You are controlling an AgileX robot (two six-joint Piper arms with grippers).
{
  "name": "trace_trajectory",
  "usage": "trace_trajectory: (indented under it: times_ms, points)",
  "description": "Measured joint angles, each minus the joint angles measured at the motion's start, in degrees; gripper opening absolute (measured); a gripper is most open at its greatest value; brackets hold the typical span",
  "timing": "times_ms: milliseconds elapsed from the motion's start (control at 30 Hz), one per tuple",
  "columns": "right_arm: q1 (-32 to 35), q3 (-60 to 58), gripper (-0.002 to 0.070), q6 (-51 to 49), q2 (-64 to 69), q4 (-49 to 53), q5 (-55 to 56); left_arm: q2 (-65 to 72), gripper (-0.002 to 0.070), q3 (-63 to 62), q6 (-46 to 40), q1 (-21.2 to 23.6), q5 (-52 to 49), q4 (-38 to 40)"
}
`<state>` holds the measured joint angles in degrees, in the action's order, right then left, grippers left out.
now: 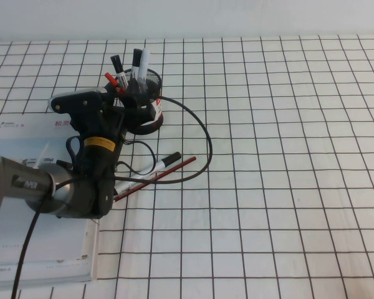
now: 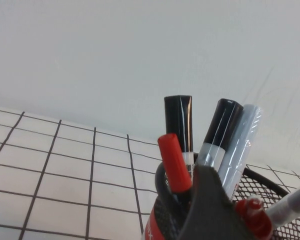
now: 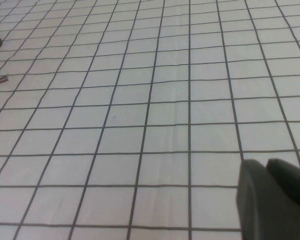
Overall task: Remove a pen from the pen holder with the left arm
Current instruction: 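Take a marker out of the pen holder and lay it on the table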
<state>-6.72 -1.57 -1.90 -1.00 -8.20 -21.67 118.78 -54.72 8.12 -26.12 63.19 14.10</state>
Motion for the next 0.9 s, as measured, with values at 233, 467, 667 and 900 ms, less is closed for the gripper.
trace_trajectory:
  times_ms: [233, 467, 667, 900]
  points:
    - [0.0, 0.0, -0.0015, 0.0, 0.0, 0.0, 0.0, 0.0, 0.0349, 0.0, 0.0, 0.0, 0.5, -0.1]
    - [0.0, 0.0, -0.0015, 0.0, 0.0, 0.0, 0.0, 0.0, 0.0349, 0.0, 0.0, 0.0, 0.4, -0.1]
    - [0.0, 0.0, -0.0015, 0.0, 0.0, 0.0, 0.0, 0.0, 0.0349, -0.3, 0.0, 0.0, -0.6, -0.1]
    - [0.0, 0.0, -0.0015, 0.0, 0.0, 0.0, 0.0, 0.0, 0.0349, -1.8, -0.1, 0.0, -2.0, -0.4]
